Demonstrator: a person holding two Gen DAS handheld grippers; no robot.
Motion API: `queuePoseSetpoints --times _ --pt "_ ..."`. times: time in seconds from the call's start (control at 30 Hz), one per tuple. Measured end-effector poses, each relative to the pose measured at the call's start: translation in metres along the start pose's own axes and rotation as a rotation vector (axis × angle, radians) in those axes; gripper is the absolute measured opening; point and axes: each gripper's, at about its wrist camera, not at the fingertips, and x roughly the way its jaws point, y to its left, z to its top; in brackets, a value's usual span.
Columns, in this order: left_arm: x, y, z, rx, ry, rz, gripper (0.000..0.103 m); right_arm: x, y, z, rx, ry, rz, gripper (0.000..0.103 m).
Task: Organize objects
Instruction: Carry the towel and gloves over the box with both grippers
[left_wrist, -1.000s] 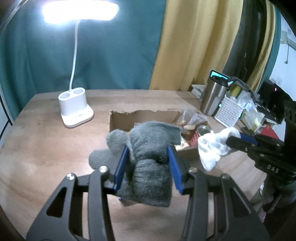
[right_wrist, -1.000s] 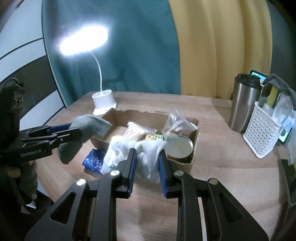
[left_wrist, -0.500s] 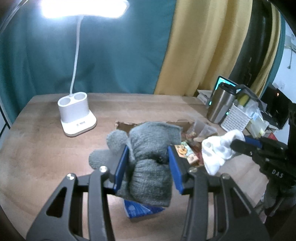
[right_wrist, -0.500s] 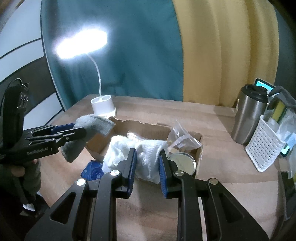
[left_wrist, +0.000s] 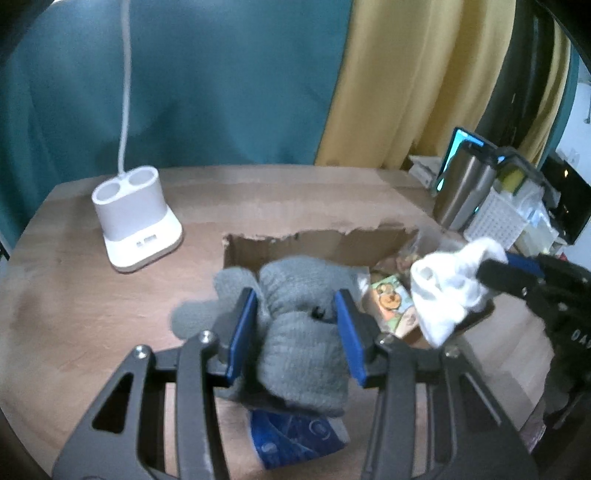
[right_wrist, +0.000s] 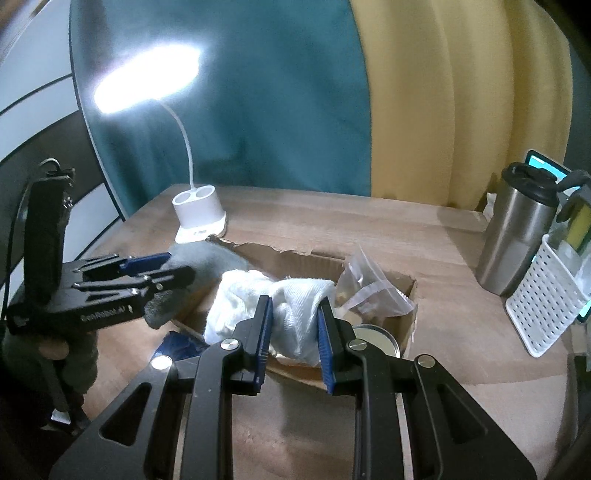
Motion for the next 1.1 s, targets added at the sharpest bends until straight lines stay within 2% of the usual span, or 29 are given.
queuePoseSetpoints --times 0.1,0.43,0.53,0.57,0.67,0.8,0.9,1.1 --pt "0.01 -0.001 -0.001 -0.007 0.024 0.006 0.045 0.005 -0.003 0.0 0.006 0.005 0.003 0.024" --pt "0.029 -0.005 0.003 0.004 0.033 0.027 0.046 0.014 -0.007 0.002 0.016 0.018 0.017 0.024" --pt "0.023 -0.004 0.005 0.0 0.039 0.014 0.053 0.014 -0.007 0.003 0.019 0.018 0.021 0.024" --pt "0.018 -0.003 0.006 -0.002 0.032 0.011 0.058 0.014 -0.007 0.003 0.022 0.017 0.023 0.024" --pt "0.001 -0.003 0.006 0.012 -0.002 -0.005 0.058 0.015 -0.008 0.004 0.026 0.016 0.024 0.024" --pt "-0.013 0.003 0.003 0.026 -0.028 0.011 0.059 0.018 -0.005 0.004 0.024 0.016 0.023 0.024" --pt "-0.005 0.016 -0.004 0.008 0.007 0.049 0.059 0.022 -0.002 0.006 0.019 0.02 0.022 0.024" --pt "0.014 0.027 -0.011 0.0 0.064 0.053 0.059 0.026 0.007 0.012 0.014 0.018 0.013 0.025"
